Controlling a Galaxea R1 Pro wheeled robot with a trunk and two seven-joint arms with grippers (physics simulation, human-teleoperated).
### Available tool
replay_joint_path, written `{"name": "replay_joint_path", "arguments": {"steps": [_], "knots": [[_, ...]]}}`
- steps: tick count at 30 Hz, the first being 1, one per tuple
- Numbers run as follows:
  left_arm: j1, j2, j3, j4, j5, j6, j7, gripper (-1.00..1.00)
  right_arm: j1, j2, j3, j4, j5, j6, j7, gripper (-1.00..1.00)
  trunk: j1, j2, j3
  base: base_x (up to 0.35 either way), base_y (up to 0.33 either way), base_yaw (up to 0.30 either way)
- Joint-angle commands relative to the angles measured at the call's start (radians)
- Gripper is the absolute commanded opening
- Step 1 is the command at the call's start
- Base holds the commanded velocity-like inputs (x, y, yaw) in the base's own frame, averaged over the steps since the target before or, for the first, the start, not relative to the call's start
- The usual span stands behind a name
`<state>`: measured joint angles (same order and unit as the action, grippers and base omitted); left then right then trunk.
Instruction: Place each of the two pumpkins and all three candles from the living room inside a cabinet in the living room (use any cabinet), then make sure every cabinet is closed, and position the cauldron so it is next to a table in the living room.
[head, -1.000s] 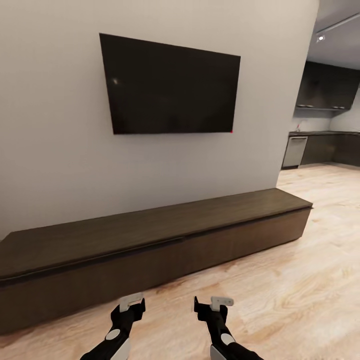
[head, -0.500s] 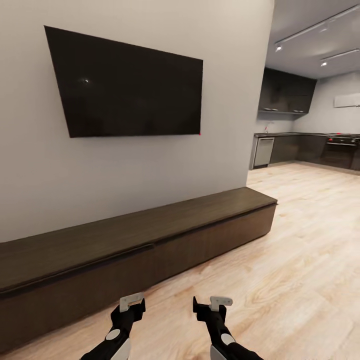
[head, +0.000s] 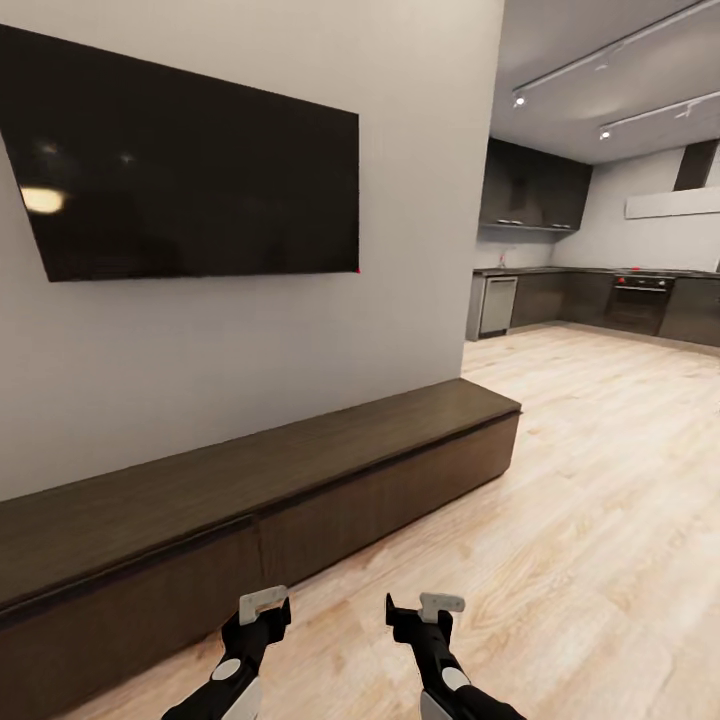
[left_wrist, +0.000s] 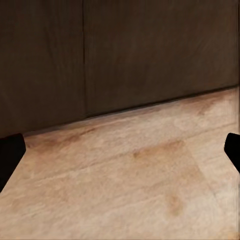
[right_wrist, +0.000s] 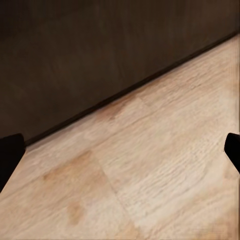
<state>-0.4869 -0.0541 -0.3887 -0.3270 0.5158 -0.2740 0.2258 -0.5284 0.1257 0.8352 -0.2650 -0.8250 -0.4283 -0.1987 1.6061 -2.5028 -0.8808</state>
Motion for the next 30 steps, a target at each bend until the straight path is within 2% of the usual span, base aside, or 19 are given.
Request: {"name": "replay_joint_path", "arguments": {"steps": [1,30], "knots": [[-0.001,0.0,-0.009,0.0,0.006,-0.004,0.007,1.0,-0.001,0.0,0.009,0.0,-0.005,-0.003,-0.007,1.0,0.0,0.0,-0.001,0.255,-0.181,-0.005],[-0.001,0.0,-0.009,0.0,0.005,-0.004,0.007,1.0,-0.001,0.0,0.009,-0.002,-0.003,-0.004,-0.008,1.0,0.0,0.0,0.0,0.25,-0.186,0.009]]}}
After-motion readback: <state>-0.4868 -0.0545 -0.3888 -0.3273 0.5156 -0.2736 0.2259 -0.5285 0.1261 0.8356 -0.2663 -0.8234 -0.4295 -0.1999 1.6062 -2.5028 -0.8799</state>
